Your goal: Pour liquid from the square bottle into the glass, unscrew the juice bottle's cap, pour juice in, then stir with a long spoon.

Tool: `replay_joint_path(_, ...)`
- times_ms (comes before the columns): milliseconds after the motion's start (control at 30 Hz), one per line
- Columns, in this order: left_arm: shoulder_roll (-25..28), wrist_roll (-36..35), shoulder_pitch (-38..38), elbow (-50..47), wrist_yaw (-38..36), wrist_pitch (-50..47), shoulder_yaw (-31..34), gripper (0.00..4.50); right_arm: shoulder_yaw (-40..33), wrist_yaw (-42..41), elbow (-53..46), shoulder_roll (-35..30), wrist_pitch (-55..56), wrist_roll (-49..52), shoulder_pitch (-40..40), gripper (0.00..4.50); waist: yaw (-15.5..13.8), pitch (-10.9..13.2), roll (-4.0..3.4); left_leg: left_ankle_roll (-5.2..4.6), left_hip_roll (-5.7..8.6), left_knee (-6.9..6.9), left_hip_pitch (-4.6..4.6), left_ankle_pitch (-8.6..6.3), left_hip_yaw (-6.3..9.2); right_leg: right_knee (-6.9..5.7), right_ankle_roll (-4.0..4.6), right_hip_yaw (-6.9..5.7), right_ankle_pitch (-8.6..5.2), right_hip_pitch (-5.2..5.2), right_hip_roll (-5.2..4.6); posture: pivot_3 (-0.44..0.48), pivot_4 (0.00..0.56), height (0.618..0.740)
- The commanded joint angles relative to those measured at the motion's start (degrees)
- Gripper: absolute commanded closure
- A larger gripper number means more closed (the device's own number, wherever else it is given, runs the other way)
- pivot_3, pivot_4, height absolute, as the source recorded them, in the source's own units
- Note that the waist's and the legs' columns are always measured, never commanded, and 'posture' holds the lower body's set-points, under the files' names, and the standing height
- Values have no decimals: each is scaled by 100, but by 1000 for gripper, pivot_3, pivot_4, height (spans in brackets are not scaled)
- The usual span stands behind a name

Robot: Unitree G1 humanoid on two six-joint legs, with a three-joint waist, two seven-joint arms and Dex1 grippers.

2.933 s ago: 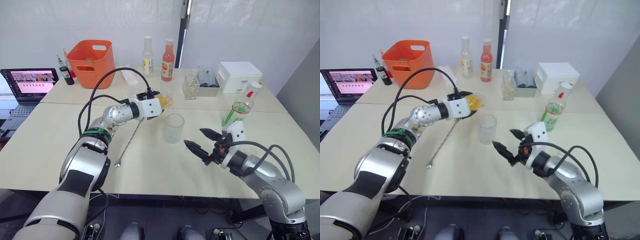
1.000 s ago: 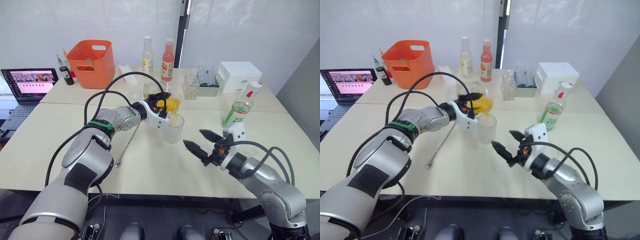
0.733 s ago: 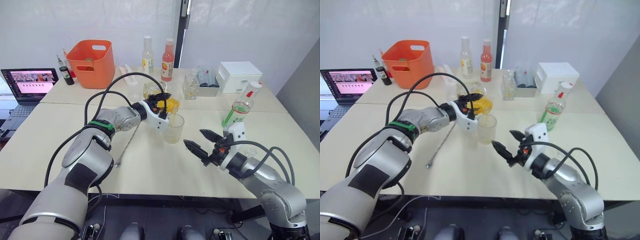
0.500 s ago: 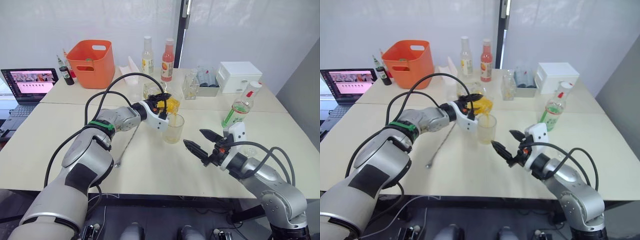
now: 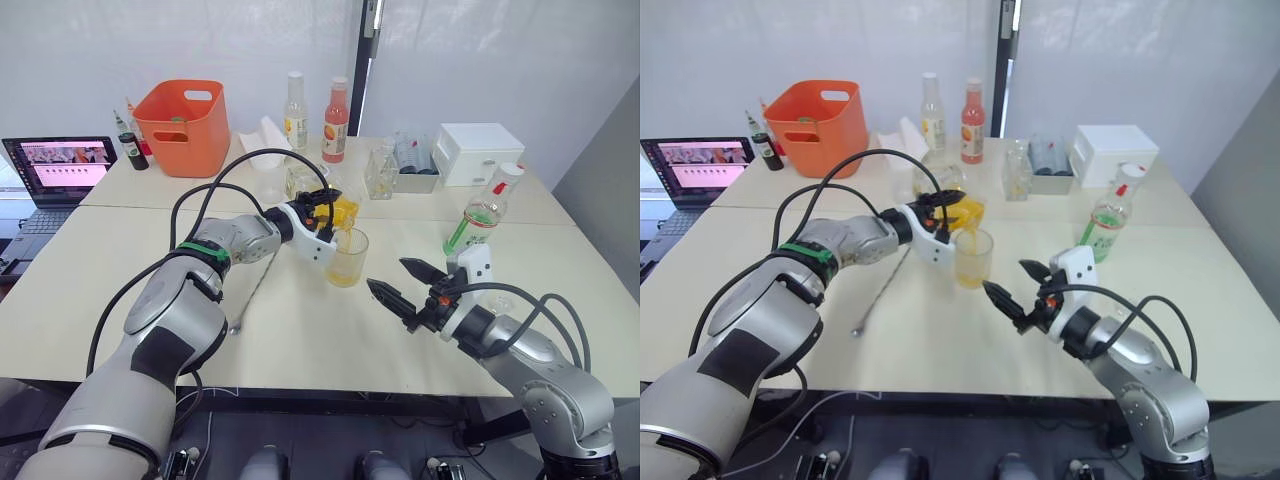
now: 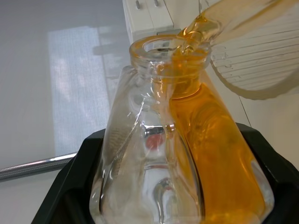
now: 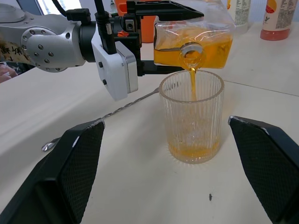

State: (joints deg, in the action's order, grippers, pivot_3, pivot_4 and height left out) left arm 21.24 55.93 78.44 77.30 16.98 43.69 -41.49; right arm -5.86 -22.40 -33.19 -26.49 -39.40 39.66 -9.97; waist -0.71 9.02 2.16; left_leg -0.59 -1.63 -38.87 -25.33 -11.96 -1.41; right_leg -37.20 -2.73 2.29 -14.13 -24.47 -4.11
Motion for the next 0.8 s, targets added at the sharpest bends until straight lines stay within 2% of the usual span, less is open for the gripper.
replay_joint_path(33,64,-122,470,-161,338,-50,131,1663,-149,6,-237,13,49,132,13,0,0,0,0,0,0,0,0,0,0,0,0,0,0,0,0,0,150,715)
replay_joint_path(500,21,-363,430,-115,69,-22,322,1663,-141,35,-245,26,39,124,10,0,0,0,0,0,0,0,0,0,0,-1,0,0,0,0,0,0,150,715)
replay_joint_path(733,8,-1158,246,-91,-945,119,928,1663,-147,36,-229,16,35,116,17,0,3,0,0,0,0,-1,0,0,0,-1,0,0,0,0,0,0,150,715)
replay_joint_path(800,-7,-1639,170,-79,-1520,177,1317,1663,-147,23,-190,15,39,114,-4,0,2,0,0,0,0,-1,0,0,0,-1,0,0,0,0,0,0,150,715)
